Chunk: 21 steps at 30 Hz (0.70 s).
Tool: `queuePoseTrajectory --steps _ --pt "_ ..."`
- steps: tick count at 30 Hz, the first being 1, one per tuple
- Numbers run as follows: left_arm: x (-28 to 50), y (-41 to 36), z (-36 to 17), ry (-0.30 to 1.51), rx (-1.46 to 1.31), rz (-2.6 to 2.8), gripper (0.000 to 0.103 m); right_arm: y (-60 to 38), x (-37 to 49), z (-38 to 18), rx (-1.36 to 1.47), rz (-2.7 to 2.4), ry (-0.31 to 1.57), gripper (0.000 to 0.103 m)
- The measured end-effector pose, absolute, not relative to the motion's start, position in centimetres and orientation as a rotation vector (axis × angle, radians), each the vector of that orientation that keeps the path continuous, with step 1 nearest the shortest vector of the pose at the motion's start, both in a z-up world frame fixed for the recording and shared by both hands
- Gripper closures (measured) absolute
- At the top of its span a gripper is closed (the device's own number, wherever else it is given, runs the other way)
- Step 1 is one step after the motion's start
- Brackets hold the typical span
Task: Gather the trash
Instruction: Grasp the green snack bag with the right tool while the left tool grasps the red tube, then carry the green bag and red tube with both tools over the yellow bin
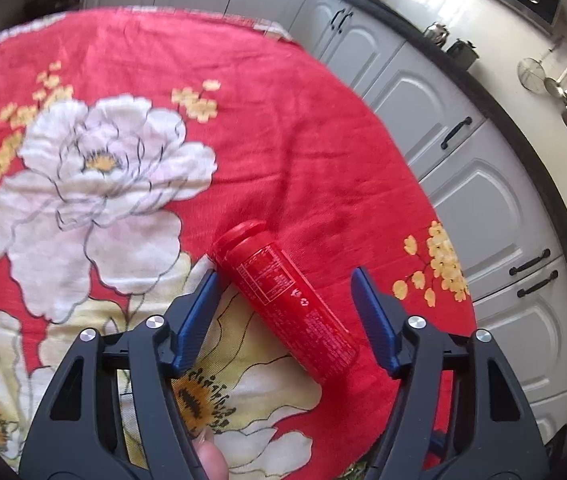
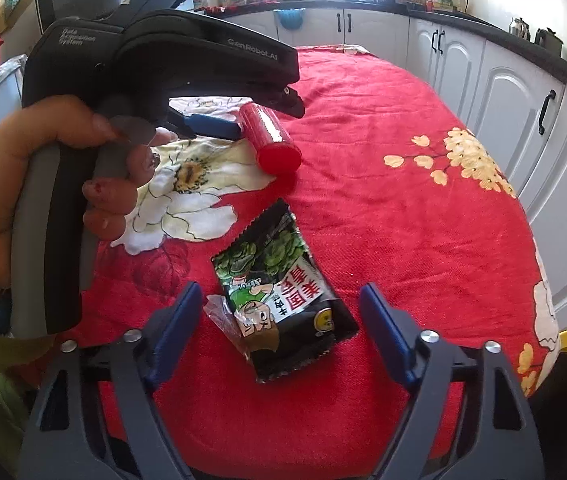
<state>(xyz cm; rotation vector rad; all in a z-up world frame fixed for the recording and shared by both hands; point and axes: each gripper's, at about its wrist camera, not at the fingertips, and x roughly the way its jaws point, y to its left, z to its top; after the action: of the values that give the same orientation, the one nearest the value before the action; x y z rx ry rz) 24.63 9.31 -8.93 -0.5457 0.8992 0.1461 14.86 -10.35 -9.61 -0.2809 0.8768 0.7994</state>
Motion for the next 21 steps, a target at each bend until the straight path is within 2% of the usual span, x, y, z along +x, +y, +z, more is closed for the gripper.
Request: queuePoseTrajectory --steps 3,4,6,9,15,21 --pt "24.7 9.3 -9.5 0.901 -0.532 0.16 0.061 -10.5 14.9 -9.7 -0.272 0.799 0.873 0.04" --pt "24.7 9.2 -9.6 0.9 -0.525 0.16 0.061 -10.8 15.0 -9.7 -0.262 0.793 0.874 0.043" --pt "24.6 9.2 -9.7 0.893 -0.517 0.156 0.062 -11.2 15.1 -9.6 -0.241 0.785 0.876 0.054" --pt "24.5 9.0 -9.7 0.888 -0.495 0.15 0.067 -12.2 15.4 -9.6 -0.186 0.775 0.887 0.063" --pt "23.8 8.7 -9.8 0.882 -0.491 0.121 0.075 -14.4 15.4 -9.4 -0.081 0.753 0.889 0.066" --pt "22.9 7.8 -9.7 0.88 -0.479 0.076 0.078 -16.3 14.9 -9.0 -0.01 0.725 0.878 0.066"
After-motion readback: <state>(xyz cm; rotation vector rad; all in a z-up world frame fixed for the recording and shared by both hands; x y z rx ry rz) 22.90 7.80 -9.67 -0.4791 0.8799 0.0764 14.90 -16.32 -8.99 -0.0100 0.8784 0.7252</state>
